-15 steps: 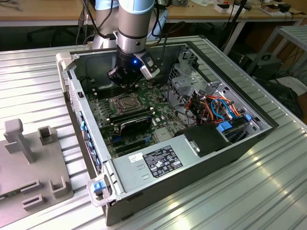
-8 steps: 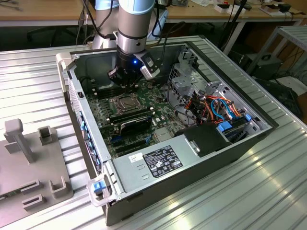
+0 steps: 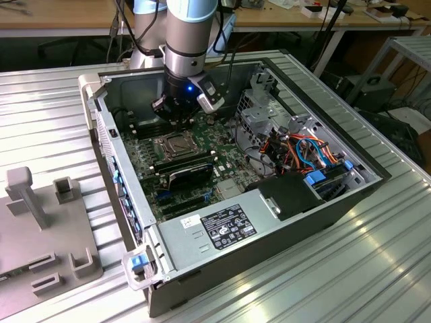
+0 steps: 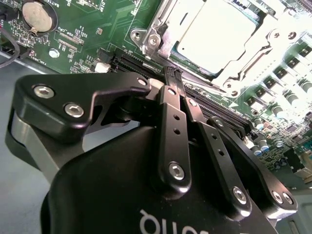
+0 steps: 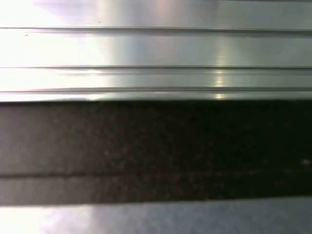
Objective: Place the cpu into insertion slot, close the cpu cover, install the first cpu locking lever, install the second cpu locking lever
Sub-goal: 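Install the first cpu locking lever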
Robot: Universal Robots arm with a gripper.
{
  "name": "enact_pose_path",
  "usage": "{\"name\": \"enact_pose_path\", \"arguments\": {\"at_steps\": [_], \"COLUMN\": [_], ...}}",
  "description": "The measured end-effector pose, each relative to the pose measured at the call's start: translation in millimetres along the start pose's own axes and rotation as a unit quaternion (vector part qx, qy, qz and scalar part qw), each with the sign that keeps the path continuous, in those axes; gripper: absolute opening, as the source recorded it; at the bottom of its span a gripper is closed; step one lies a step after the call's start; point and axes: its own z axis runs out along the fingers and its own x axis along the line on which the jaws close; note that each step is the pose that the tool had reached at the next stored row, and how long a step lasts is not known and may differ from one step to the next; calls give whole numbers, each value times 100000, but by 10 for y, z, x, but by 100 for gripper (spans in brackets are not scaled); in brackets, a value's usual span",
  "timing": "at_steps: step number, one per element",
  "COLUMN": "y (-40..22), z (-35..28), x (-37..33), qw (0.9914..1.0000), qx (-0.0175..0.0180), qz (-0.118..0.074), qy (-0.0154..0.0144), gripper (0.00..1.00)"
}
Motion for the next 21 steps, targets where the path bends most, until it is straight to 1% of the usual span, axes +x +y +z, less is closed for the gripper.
{"name": "enact_pose_path", "arguments": {"at_steps": [16,19,21], "y": [-1,-25,-31], "z": [13,11,10], "x": [0,0,0], "qw": [100000,100000,100000], "qx": [-29,-21,-21], "qz": [5,0,4], "qy": [-19,-13,-13], "gripper": [11,11,11]}}
